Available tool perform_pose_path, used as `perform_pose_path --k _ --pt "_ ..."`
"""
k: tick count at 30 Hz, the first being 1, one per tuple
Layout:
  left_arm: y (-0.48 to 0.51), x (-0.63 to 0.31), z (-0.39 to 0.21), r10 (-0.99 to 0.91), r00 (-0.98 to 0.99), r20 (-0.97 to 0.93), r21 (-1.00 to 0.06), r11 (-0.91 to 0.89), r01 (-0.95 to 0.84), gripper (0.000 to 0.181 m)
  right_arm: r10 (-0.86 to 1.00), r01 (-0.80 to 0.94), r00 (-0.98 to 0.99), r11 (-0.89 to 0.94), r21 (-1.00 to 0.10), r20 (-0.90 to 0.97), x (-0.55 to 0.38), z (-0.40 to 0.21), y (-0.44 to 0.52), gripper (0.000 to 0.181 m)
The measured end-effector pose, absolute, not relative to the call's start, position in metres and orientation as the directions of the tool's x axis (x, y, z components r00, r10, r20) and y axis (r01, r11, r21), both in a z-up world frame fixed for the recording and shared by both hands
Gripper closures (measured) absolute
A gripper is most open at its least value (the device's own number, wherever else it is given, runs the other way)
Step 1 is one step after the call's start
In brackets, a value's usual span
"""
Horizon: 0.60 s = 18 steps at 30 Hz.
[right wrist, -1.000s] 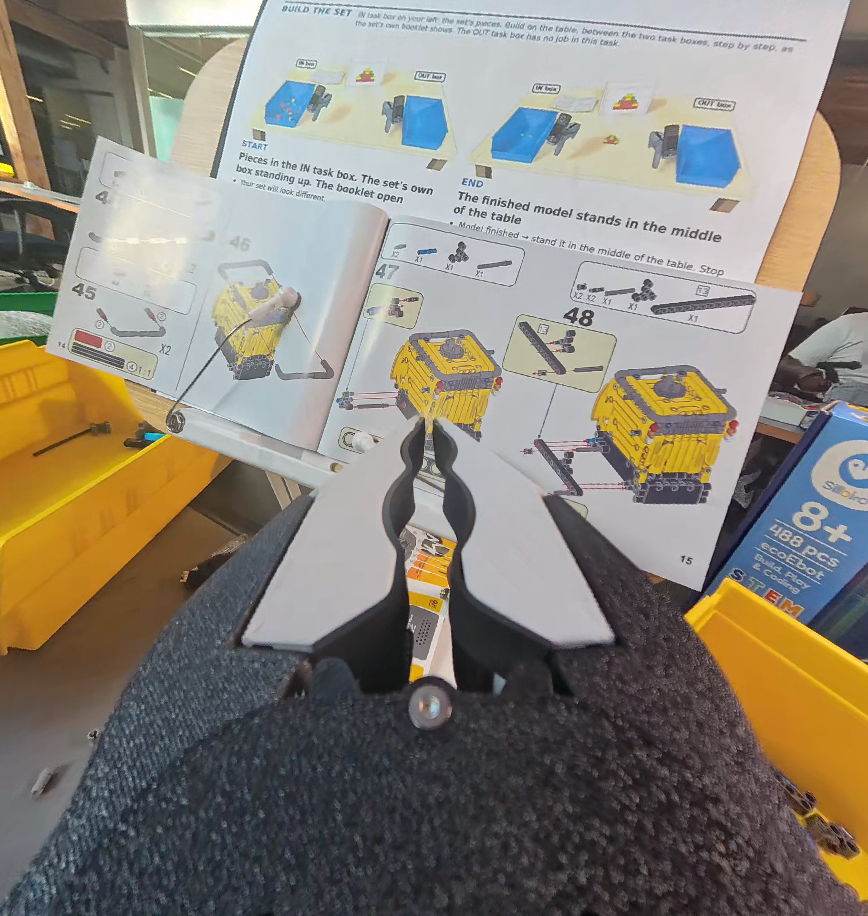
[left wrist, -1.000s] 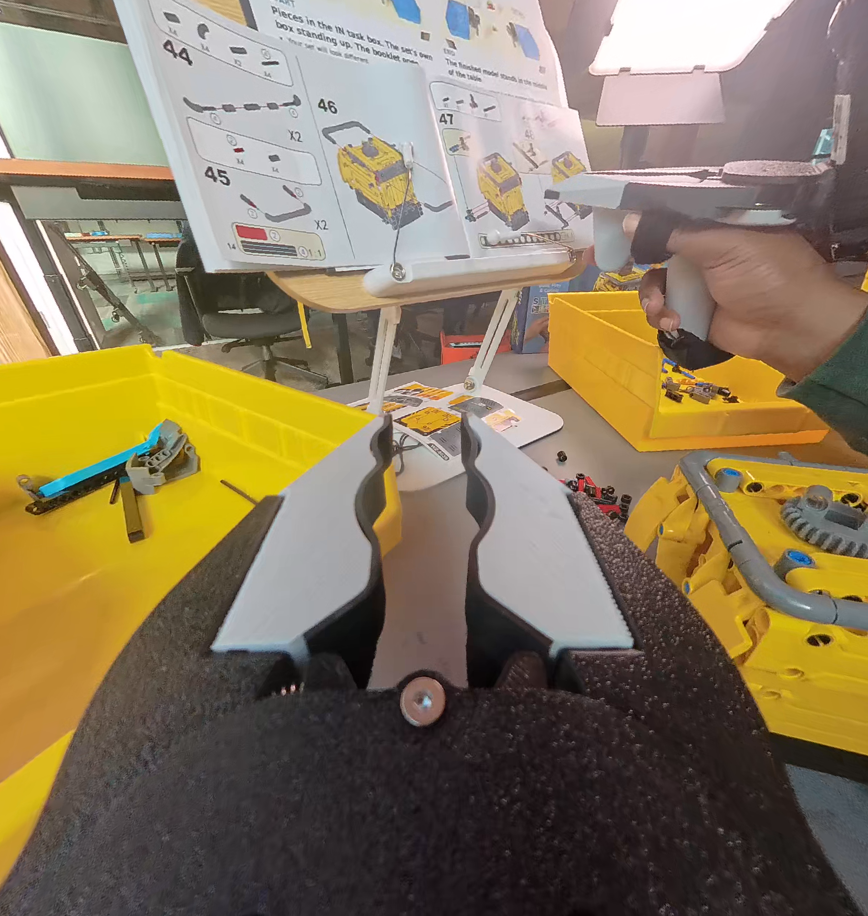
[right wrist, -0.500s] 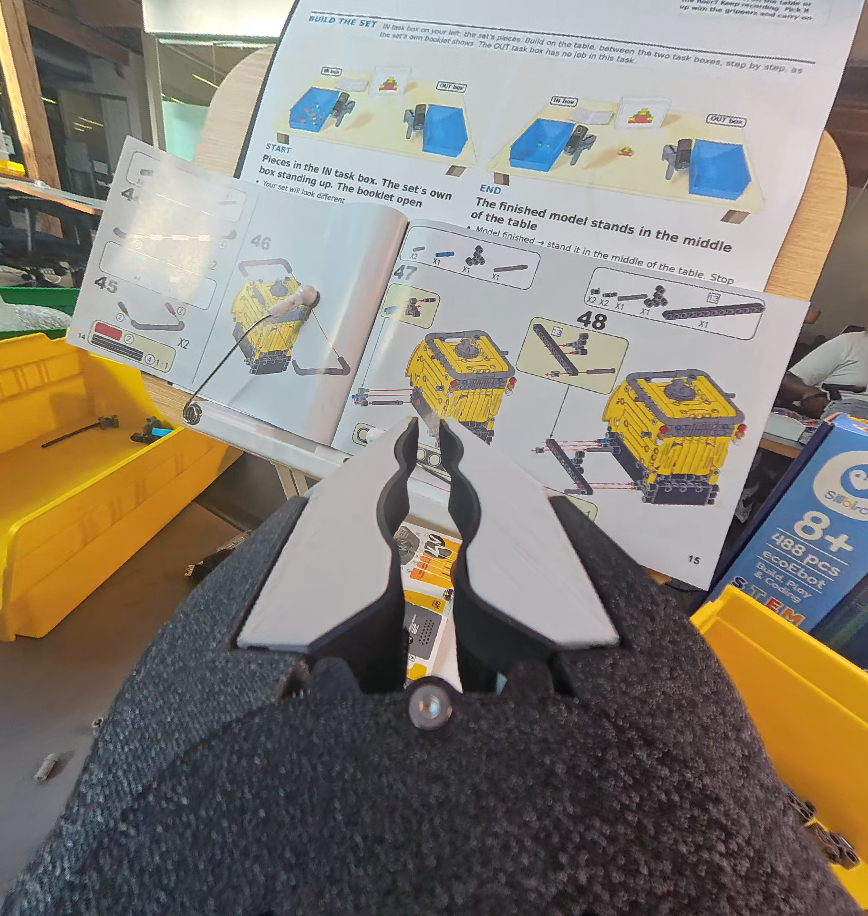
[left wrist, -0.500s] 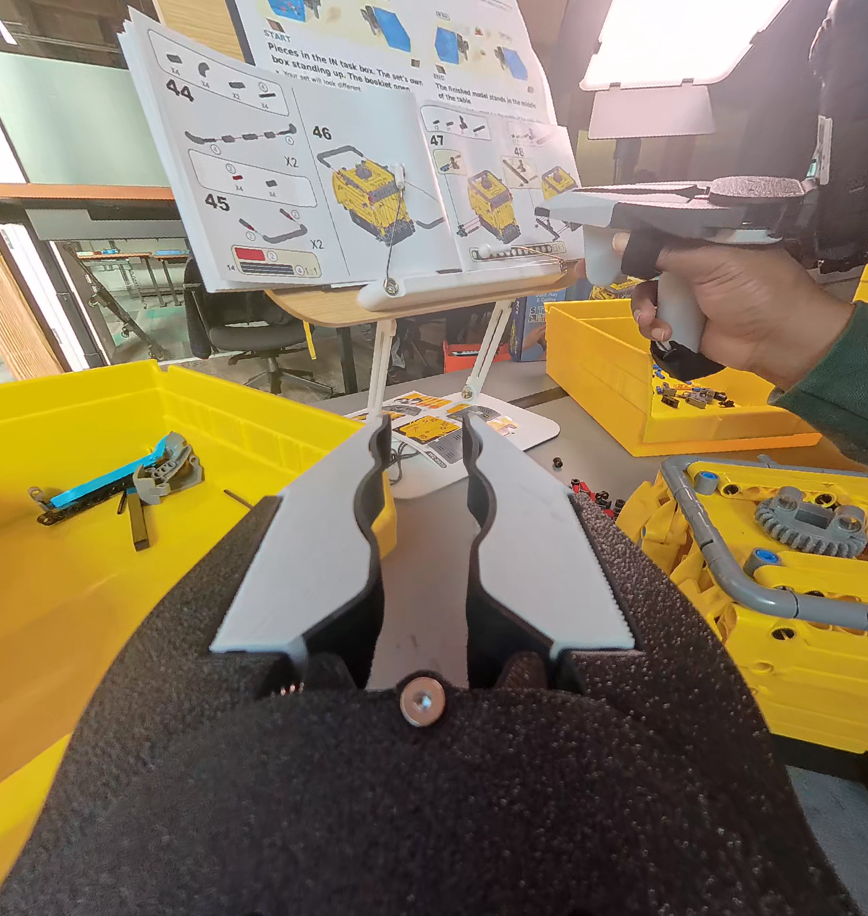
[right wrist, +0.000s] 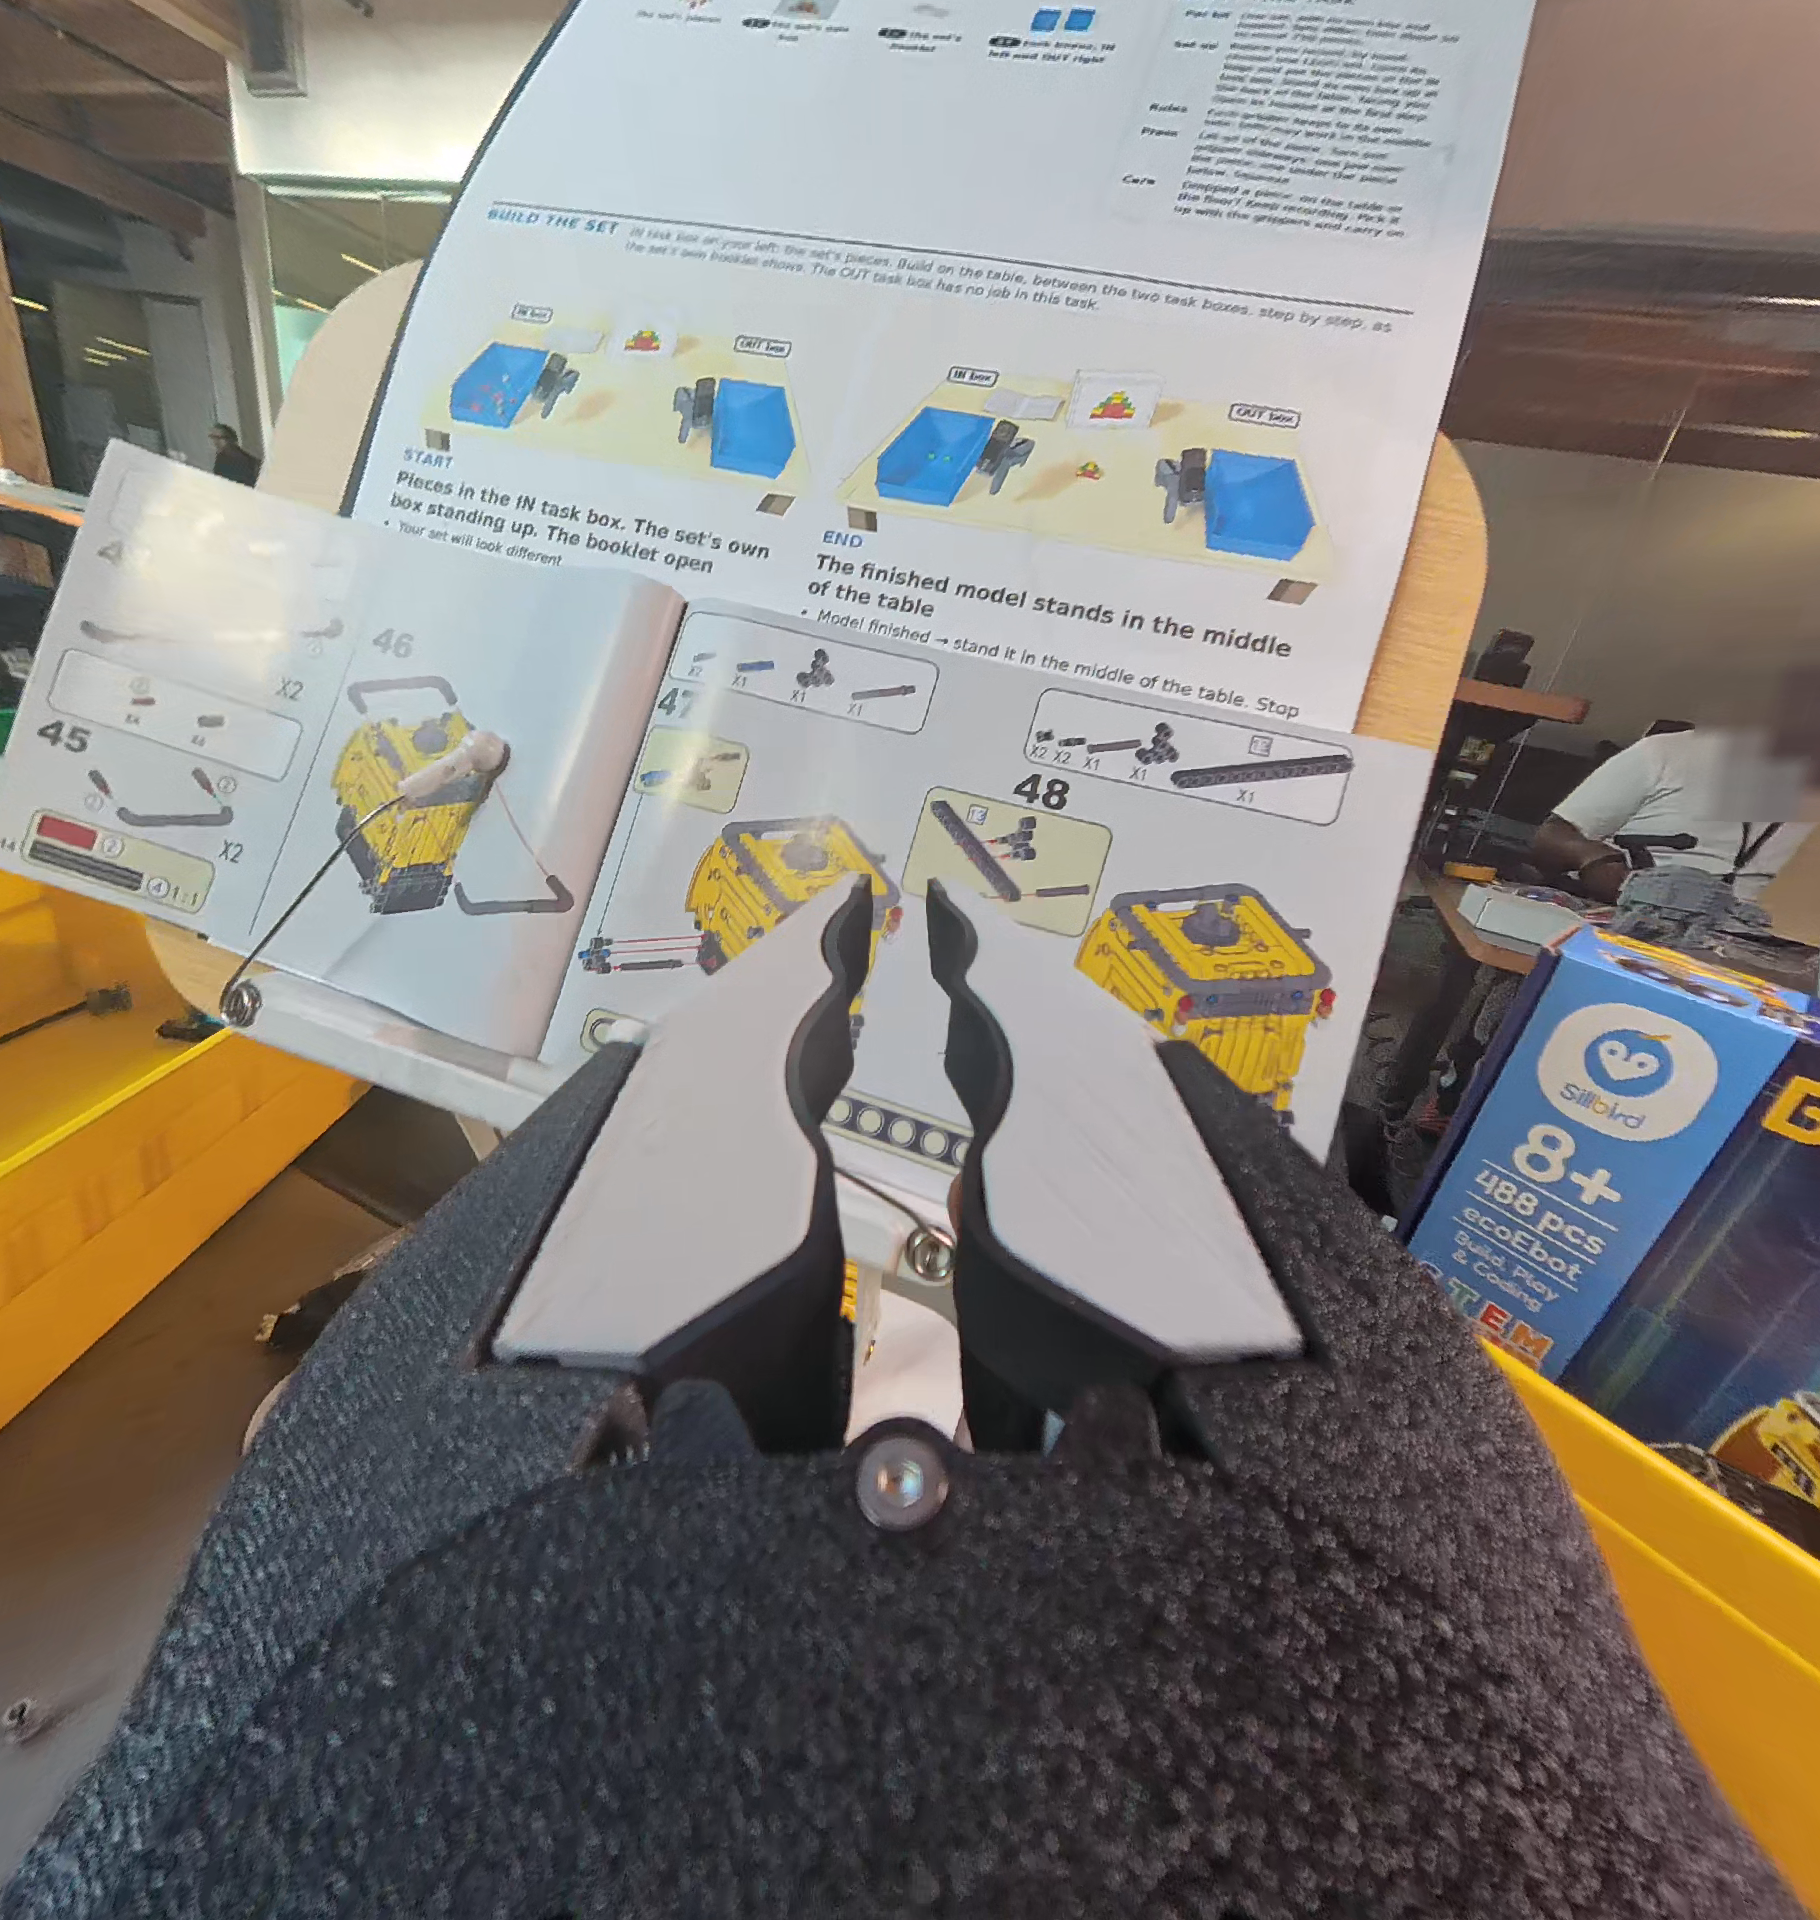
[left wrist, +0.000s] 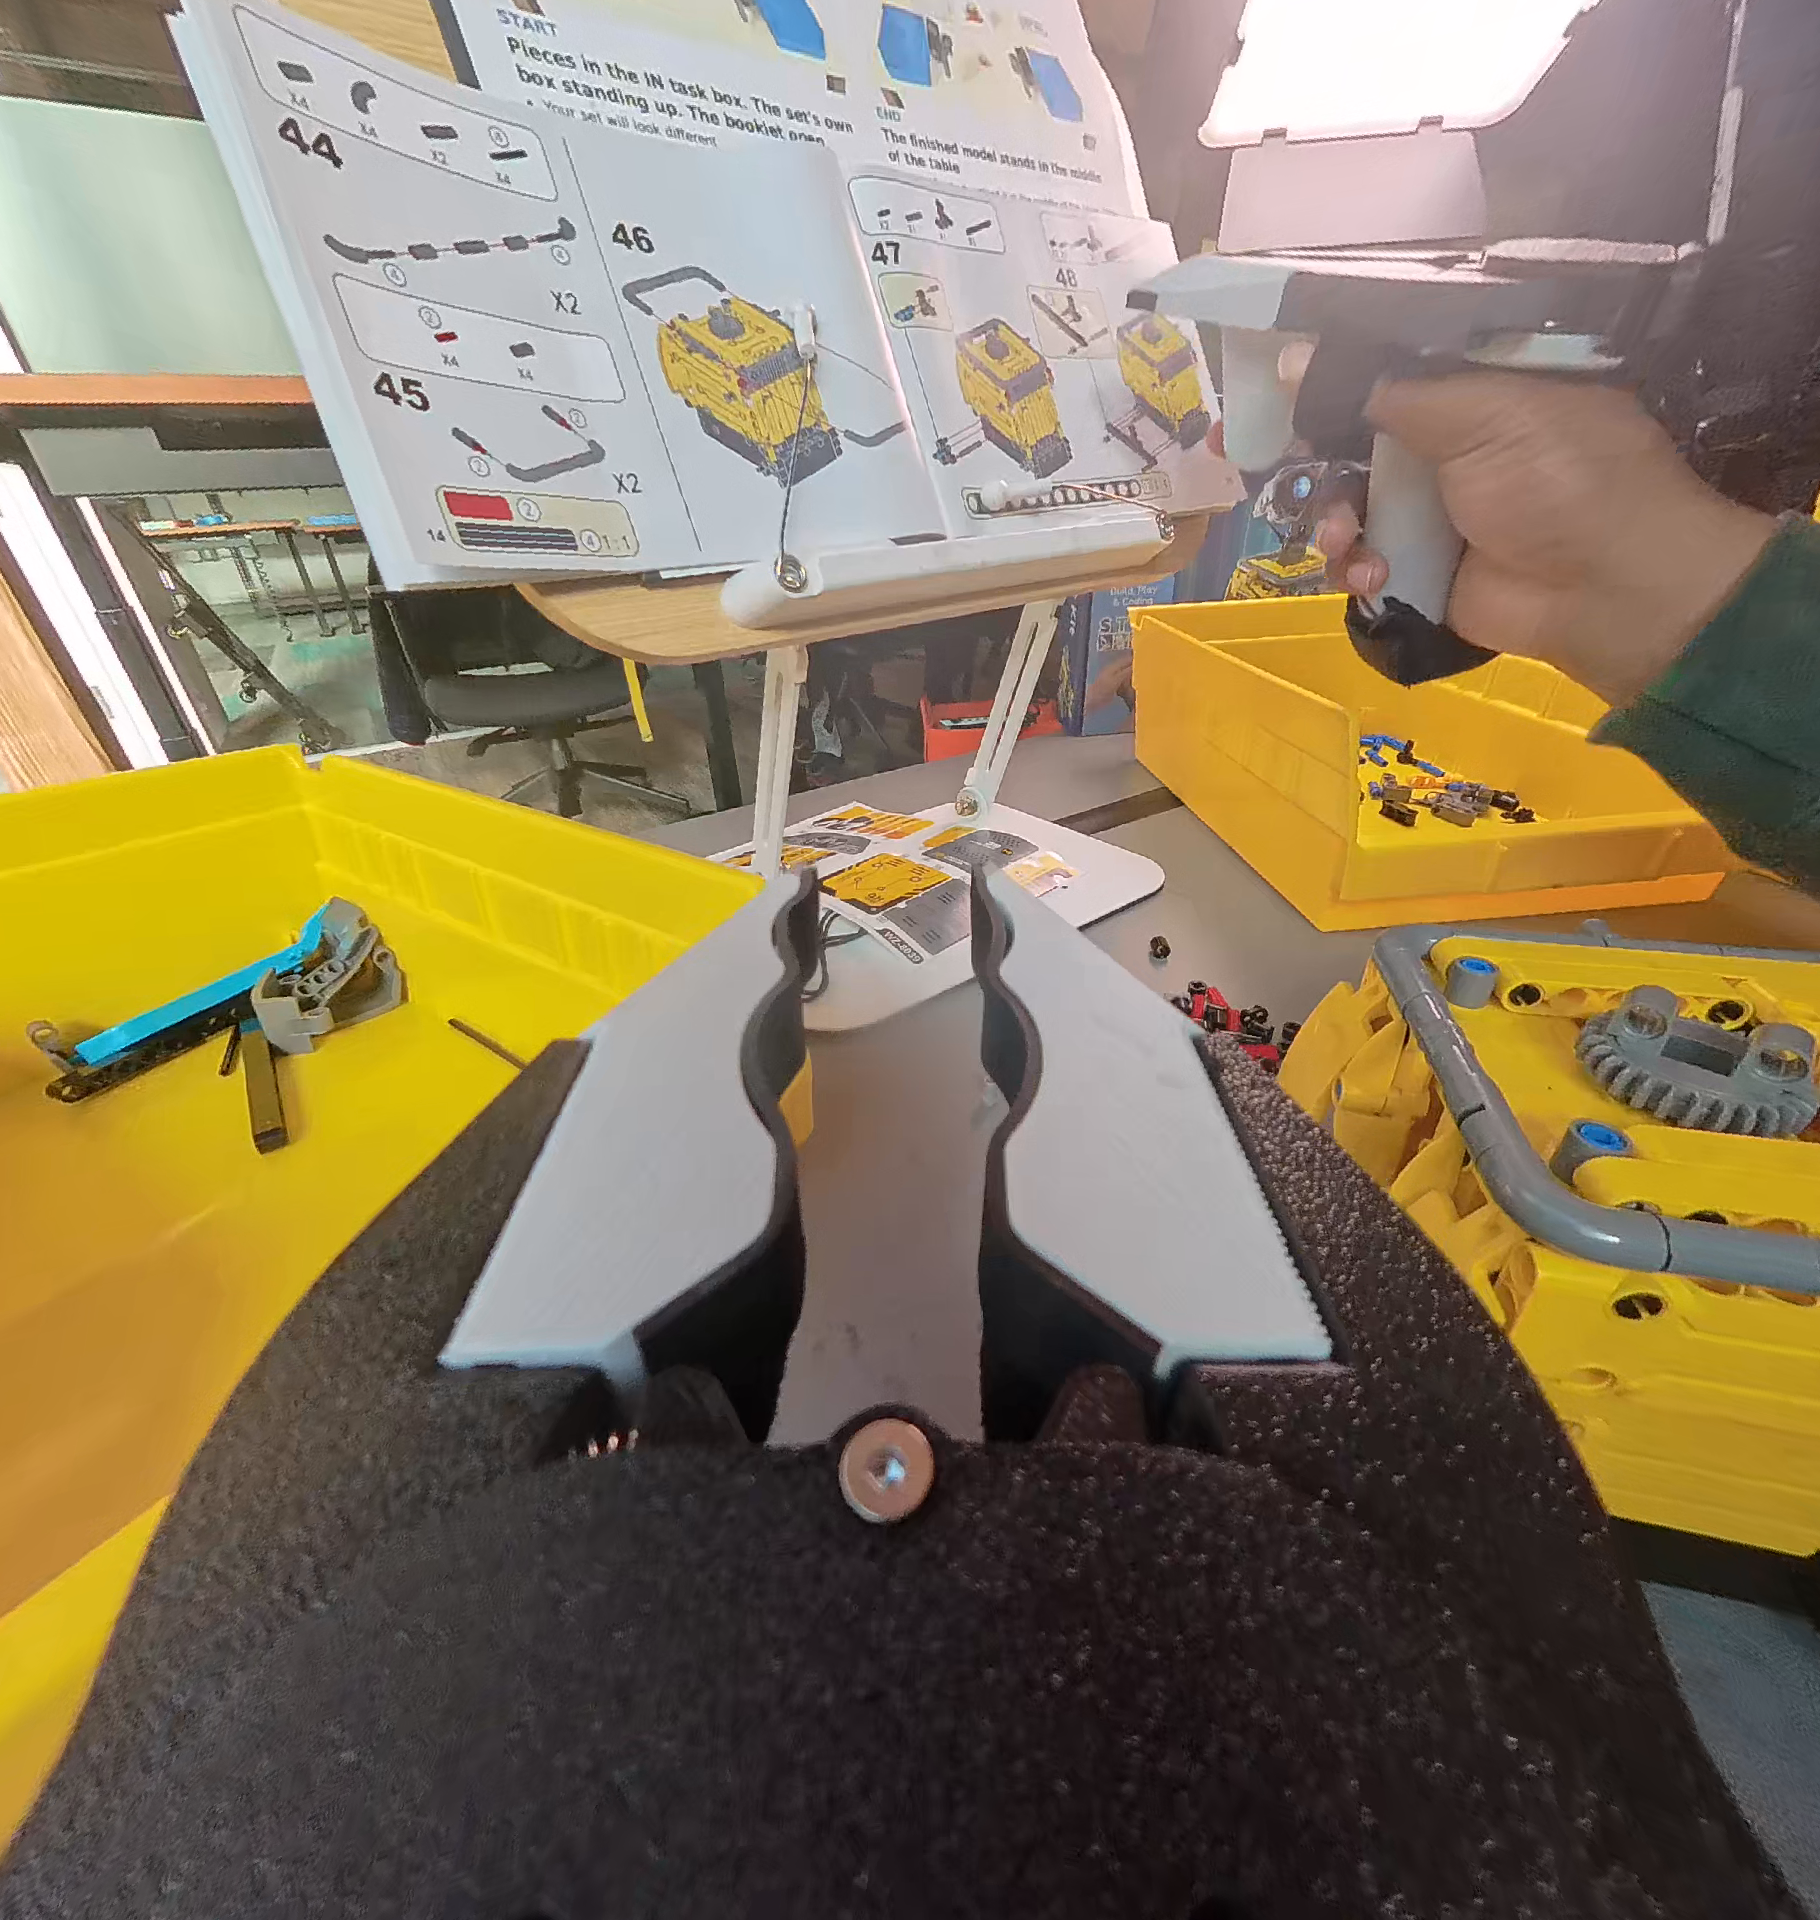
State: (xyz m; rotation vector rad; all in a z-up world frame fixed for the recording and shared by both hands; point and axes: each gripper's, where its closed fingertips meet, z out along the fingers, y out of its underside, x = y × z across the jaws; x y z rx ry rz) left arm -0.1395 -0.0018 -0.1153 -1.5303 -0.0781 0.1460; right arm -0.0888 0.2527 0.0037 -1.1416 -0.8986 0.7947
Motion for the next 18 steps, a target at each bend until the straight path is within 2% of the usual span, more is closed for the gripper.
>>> perform_pose_path --k 4,11,18 --pt "-0.001 -0.141 -0.120 0.158 0.985 -0.068 -0.997 0.014 -0.071 0.153 0.888 -0.131 0.440 0.206 -0.970 0.129 -0.091 0.018 0.268 0.172" --pt "0.001 -0.142 -0.125 0.152 0.987 -0.055 -0.998 0.002 -0.056 0.153 0.863 -0.092 0.473 0.246 -0.965 0.175 -0.102 0.023 0.291 0.181" --pt "0.002 -0.140 -0.126 0.143 0.988 -0.059 -0.998 -0.004 -0.059 0.154 0.868 -0.059 0.448 0.266 -0.962 0.213 -0.114 0.027 0.294 0.181"
